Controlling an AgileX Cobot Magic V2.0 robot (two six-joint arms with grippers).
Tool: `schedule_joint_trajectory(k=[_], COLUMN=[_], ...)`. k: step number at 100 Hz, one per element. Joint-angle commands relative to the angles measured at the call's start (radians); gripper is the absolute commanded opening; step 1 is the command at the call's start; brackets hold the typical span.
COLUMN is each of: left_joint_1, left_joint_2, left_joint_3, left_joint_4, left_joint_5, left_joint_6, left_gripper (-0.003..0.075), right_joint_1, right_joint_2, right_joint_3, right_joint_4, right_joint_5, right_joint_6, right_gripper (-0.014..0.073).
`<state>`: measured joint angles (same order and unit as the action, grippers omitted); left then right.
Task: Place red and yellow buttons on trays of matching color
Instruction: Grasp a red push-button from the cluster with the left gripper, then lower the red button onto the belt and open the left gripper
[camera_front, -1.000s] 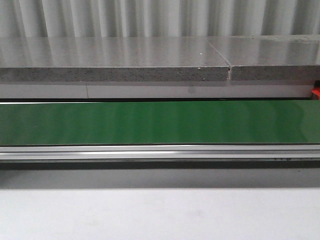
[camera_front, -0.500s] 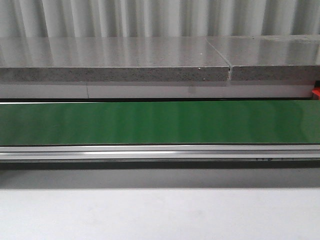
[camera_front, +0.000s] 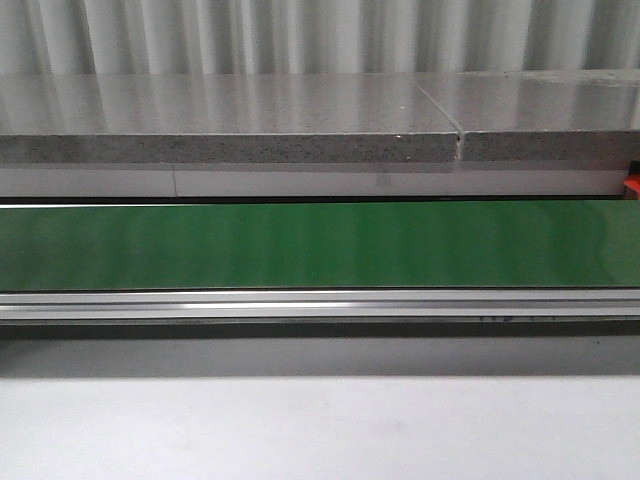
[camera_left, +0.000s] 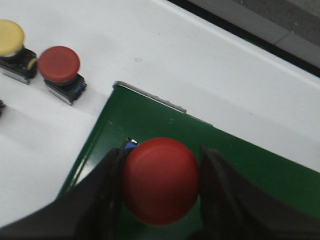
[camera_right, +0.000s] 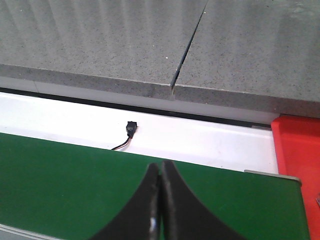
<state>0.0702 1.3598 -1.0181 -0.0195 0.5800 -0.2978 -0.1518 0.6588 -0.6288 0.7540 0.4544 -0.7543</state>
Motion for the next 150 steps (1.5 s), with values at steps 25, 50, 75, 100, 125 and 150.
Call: schedule_joint_trajectory(k=[25,50,75,100,125,150], left_joint_1=[-0.027,-0.027,-0.027,-0.027,0.036,0.222], left_joint_2=[0.047,0.087,0.085,0.037,-0.060,-0.014], left_joint_3=[-0.011,-0.011,-0.011,-0.013,-0.017,-0.017], left_joint_4=[-0.015,-0.017,-0.060,-0.062,-0.028,-0.028], left_joint_5=[-0.073,-0.044,-0.018,-0.039,-0.052,-0.032], left_joint_6=[0.004,0.005,0.080,0.128,0.128,0.128], left_gripper=[-0.0021,-0.0001,0.0413,0.0565,0.0565,0.0565], right_joint_1=[-0.001,-0.001,-0.001,-0.001,-0.001,-0.001], right_joint_2=[-0.005,-0.005,-0.005,-0.005,-0.005,-0.005], right_joint_3=[-0.025,-0.025,-0.025,-0.025,-0.025,-0.025], right_joint_4=[0.018,0.018,0.018,0.018,0.018,0.018], right_joint_5=[-0.043,-0.043,-0.043,-0.043,-0.043,-0.043], right_joint_6=[-0.011,-0.011,-0.011,-0.011,-0.011,-0.011], right_gripper=[-0.0068,-0.0068,-0.0068,-0.0068,-0.0068,-0.0068])
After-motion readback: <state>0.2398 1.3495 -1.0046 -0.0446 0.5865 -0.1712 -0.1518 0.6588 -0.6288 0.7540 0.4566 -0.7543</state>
